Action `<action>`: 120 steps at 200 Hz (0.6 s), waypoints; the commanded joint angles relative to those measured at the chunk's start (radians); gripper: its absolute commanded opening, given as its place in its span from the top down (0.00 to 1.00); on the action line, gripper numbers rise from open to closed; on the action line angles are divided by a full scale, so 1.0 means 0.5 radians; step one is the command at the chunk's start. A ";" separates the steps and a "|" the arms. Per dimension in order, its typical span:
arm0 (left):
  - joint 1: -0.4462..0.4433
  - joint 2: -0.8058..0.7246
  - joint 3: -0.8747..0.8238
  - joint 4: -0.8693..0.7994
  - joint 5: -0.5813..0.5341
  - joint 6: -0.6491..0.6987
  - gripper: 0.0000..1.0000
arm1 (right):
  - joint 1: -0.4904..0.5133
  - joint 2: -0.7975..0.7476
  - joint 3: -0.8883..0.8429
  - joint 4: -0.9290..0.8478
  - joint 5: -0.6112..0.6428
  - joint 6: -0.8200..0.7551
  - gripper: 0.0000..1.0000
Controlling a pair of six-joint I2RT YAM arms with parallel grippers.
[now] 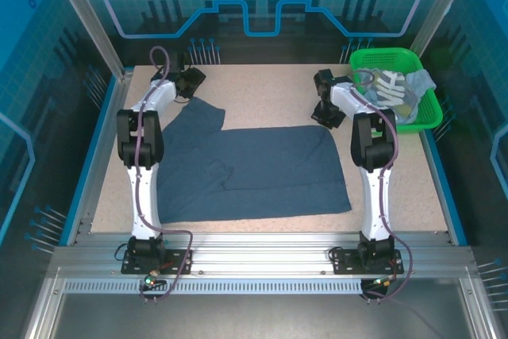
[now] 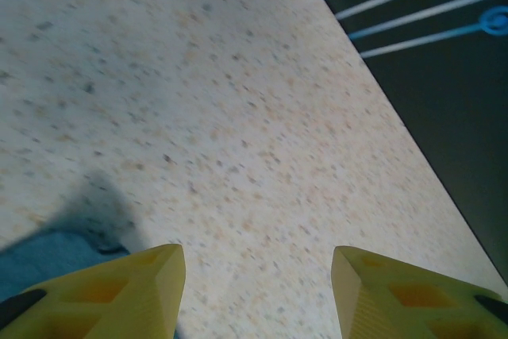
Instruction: Fold and stack the t-shirts
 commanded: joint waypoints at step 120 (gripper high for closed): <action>-0.029 0.453 0.719 -0.854 -0.281 -0.489 0.48 | 0.030 -0.038 -0.045 -0.036 -0.082 -0.043 1.00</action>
